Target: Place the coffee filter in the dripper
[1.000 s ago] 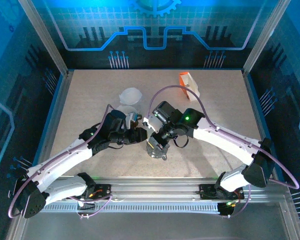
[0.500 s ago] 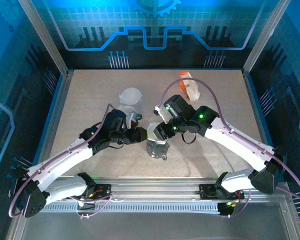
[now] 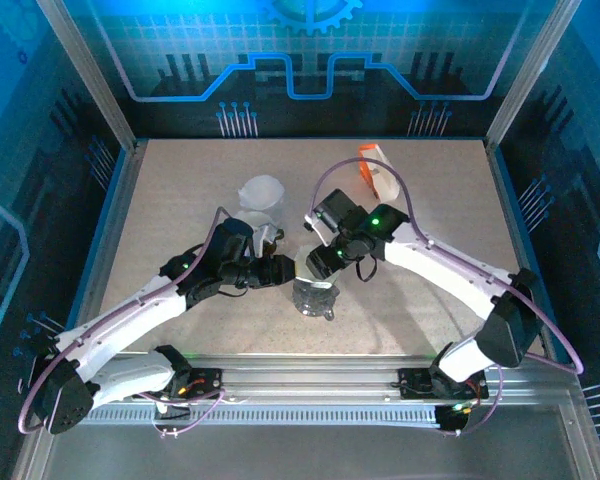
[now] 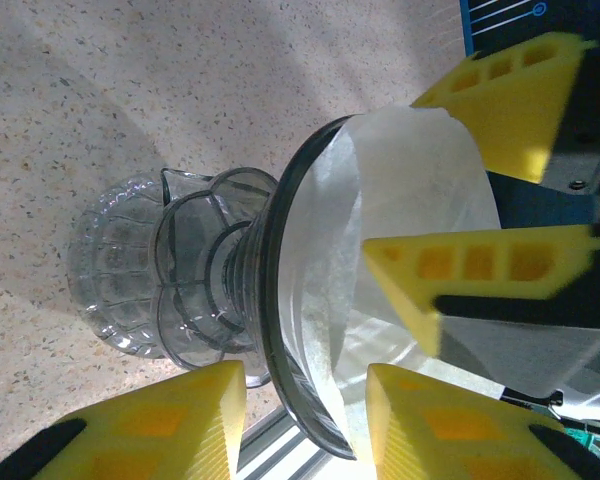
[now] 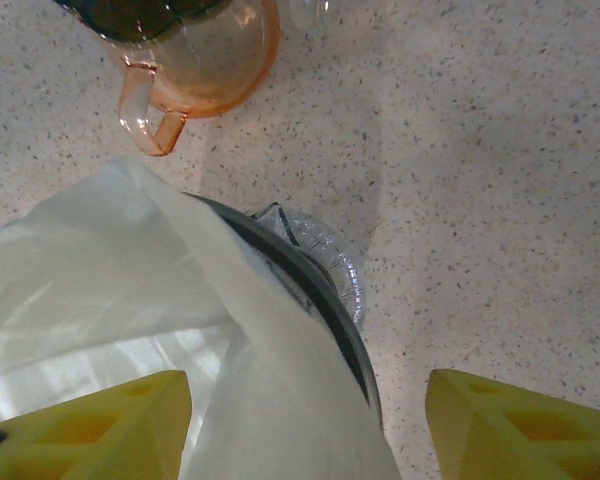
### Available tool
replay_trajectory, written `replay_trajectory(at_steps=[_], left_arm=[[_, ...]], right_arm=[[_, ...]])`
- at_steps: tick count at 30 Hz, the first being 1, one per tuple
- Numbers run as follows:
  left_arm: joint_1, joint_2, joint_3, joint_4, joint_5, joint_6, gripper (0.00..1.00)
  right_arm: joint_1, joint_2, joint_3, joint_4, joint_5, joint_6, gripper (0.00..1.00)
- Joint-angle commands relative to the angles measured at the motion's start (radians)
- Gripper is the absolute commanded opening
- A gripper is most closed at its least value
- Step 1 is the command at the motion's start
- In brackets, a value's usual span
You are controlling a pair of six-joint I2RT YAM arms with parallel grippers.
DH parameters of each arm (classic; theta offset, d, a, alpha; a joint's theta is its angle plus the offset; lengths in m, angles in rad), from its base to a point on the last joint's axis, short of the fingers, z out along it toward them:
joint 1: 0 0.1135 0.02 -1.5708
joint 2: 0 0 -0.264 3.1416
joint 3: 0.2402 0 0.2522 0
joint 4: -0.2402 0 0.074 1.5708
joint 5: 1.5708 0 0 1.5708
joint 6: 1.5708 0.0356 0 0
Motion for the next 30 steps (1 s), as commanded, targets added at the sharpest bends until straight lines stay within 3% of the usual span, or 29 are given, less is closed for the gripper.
replay_trajectory(at_steps=[1, 18, 25, 30], left_arm=[[-0.01, 0.009, 0.02, -0.008, 0.023, 0.017, 0.38], [-0.009, 0.002, -0.006, 0.024, 0.028, -0.004, 0.38], [-0.008, 0.005, -0.013, 0.051, 0.032, -0.014, 0.46], [-0.01, 0.022, -0.015, 0.047, 0.032, -0.012, 0.42]], right_arm=[[-0.006, 0.027, 0.019, -0.025, -0.025, -0.016, 0.64], [0.025, 0.111, -0.039, 0.006, 0.027, -0.023, 0.65], [0.031, 0.129, -0.056, 0.022, 0.061, -0.019, 0.65], [0.032, 0.126, -0.061, 0.028, 0.067, -0.01, 0.65]])
